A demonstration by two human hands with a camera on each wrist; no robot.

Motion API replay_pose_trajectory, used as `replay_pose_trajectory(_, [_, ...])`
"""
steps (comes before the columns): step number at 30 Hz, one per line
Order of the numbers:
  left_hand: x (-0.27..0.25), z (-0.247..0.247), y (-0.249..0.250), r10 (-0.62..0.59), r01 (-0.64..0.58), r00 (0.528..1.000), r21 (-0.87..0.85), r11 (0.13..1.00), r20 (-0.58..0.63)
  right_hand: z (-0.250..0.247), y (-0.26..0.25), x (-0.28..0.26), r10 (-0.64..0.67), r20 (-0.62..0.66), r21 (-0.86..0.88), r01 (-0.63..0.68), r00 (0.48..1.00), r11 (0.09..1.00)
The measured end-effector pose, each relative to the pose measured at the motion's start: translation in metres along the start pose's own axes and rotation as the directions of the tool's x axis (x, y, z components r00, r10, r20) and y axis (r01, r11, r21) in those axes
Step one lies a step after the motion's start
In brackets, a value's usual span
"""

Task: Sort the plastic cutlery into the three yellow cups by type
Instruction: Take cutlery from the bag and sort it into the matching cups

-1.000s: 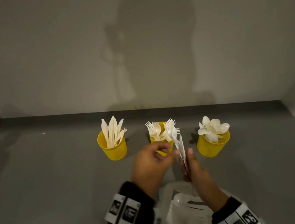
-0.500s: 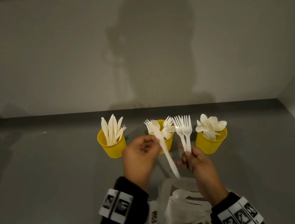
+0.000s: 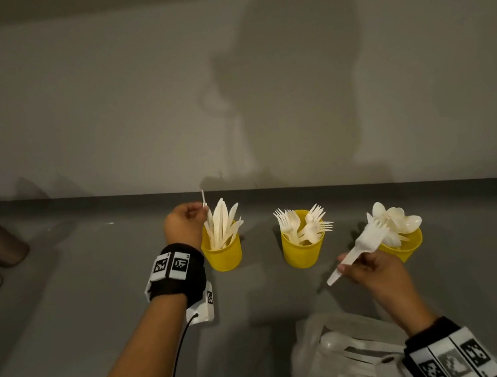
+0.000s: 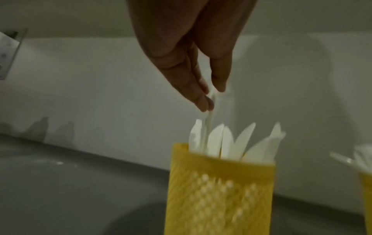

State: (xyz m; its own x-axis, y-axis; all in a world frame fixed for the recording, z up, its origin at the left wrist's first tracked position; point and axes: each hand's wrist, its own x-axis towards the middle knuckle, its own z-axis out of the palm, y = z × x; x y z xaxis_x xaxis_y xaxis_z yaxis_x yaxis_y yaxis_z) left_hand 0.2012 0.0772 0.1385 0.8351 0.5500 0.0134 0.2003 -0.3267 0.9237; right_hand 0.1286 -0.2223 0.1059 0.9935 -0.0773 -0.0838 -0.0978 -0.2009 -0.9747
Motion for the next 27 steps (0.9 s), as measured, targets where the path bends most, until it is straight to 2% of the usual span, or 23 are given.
replay_pose_trajectory(2, [0.006, 0.002, -0.020, -0.107, 0.104, 0.993, 0.070, 0.992, 0.039, 0.003, -0.007, 0.009, -0.023, -0.007, -0.081, 0.023, 1.000, 0.996])
replay_pose_trajectory(4, [0.005, -0.002, -0.036, -0.153, 0.152, 0.988, 0.042, 0.988, 0.031, 0.008, -0.017, 0.020, -0.057, -0.032, -0.131, 0.052, 0.998, 0.990])
replay_pose_trajectory(7, [-0.021, -0.015, -0.049, -0.127, 0.127, 0.991, -0.022, 0.992, 0.031, 0.023, -0.032, 0.044, -0.119, -0.105, -0.218, 0.094, 0.987, 0.971])
replay_pose_trajectory(10, [-0.067, -0.028, -0.058, -0.080, 0.084, 0.989, -0.032, 0.996, 0.126, 0.045, -0.036, 0.067, -0.104, -0.138, -0.329, 0.053, 0.985, 0.943])
replay_pose_trajectory(16, [-0.148, -0.051, -0.084, -0.141, 0.140, 0.949, 0.024, 0.990, 0.282, 0.072, -0.027, 0.081, 0.022, 0.059, -0.553, 0.015, 0.998, 0.833])
replay_pose_trajectory(18, [-0.163, -0.052, -0.082, -0.143, 0.140, 0.935, 0.034, 0.990, 0.323, 0.070, -0.027, 0.084, 0.043, 0.068, -0.553, 0.002, 0.997, 0.833])
replay_pose_trajectory(21, [-0.177, -0.047, -0.074, -0.106, 0.089, 0.930, 0.062, 0.994, 0.353, 0.058, -0.033, 0.080, 0.030, 0.038, -0.502, -0.006, 0.999, 0.865])
replay_pose_trajectory(23, [-0.182, -0.037, -0.066, -0.029, 0.001, 0.923, 0.072, 0.997, 0.383, 0.045, -0.038, 0.070, -0.017, 0.021, -0.467, 0.025, 1.000, 0.884])
replay_pose_trajectory(25, [-0.187, -0.023, -0.055, 0.046, -0.083, 0.897, 0.065, 0.994, 0.439, 0.028, -0.043, 0.053, -0.104, -0.011, -0.474, 0.086, 0.995, 0.876])
replay_pose_trajectory(27, [-0.191, -0.006, -0.049, 0.130, -0.163, 0.844, 0.018, 0.986, 0.521, 0.013, -0.044, 0.030, -0.159, -0.003, -0.507, 0.136, 0.987, 0.851])
